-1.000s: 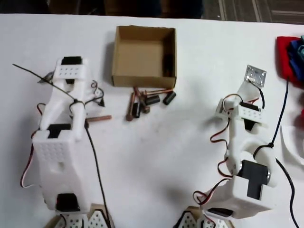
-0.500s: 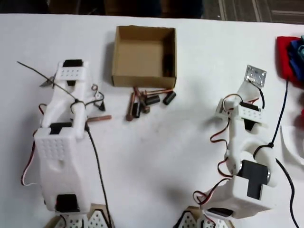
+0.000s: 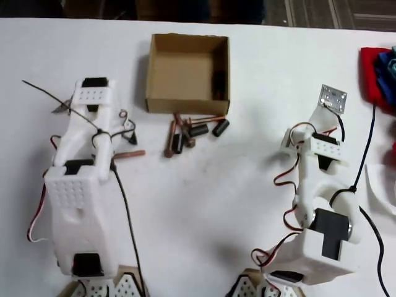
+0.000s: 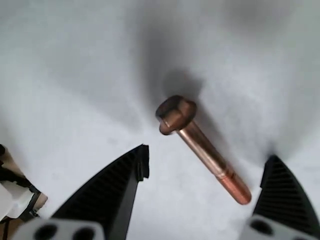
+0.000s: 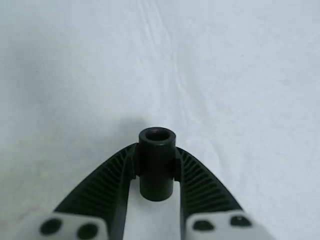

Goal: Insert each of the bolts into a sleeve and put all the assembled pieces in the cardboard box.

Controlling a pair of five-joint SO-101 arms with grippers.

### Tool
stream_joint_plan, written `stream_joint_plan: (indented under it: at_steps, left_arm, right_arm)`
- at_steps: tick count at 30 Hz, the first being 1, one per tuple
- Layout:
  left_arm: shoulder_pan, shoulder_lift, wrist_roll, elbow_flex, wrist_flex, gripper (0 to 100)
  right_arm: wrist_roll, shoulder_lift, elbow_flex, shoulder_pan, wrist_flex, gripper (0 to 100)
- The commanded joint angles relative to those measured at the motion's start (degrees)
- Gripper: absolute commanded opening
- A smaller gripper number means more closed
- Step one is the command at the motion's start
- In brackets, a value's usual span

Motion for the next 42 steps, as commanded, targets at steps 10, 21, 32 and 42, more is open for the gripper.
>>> stream_joint_plan:
  at_steps: [10, 21, 32, 42]
  left_arm:
    - [0.79, 2.11, -2.02, -6.46, 0.35, 20]
    - [0.79, 2.2, -12.22, -6.46, 0.44, 14]
    - [0.62, 2.2, -16.97, -6.73, 0.35, 15]
    - [0.88, 2.02, -61.63, -6.9, -3.16, 15]
  right_arm:
    - [-0.35, -0.13, -2.46, -0.04, -0.66, 2.2]
    - [-0.35, -0.13, -2.46, -0.04, -0.66, 2.2]
    - [-0.35, -0.13, -2.46, -0.04, -0.66, 2.2]
    - [-0.35, -0.13, -2.46, -0.04, -0.66, 2.2]
